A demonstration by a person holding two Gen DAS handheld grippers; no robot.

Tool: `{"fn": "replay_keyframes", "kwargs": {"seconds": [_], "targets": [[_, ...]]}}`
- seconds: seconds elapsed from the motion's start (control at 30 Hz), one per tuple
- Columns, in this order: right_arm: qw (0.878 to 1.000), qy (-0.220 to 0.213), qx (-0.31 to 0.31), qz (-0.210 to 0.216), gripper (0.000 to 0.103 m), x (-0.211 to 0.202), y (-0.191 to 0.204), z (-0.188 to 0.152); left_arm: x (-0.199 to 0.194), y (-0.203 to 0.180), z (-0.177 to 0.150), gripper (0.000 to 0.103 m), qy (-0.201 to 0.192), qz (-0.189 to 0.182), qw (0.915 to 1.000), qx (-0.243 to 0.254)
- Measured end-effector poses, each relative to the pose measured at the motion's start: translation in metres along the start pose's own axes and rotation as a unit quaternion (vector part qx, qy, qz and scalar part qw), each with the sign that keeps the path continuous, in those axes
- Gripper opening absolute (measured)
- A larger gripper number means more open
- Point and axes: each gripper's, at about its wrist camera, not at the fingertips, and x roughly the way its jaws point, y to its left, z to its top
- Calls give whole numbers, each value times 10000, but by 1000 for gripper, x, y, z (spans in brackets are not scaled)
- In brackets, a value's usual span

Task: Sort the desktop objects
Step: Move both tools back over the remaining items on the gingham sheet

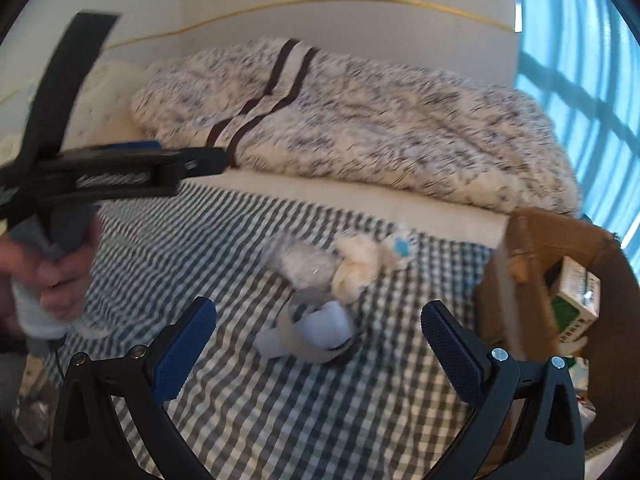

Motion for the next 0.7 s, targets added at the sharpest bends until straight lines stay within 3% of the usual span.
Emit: {"fn": "replay_keyframes", "kwargs": {"seconds": [0.2,0.27,0.5,0.7], "targets": [[9898,572,-1301,51,102,28,16,-19,30,5,-8,103,418,-118,9990,43],[9871,677,-1447,105,100,35,12,-26,39,6,-10,103,520,-148,9985,38],[9856,1065,-1001,855,76,73,-7,-30,77,-1,-19,103,1024,-239,9945,0],[9798,1325,-1078,1042,52,103,-4,-35,103,-10,-24,103,1304,-210,9912,-6]]}}
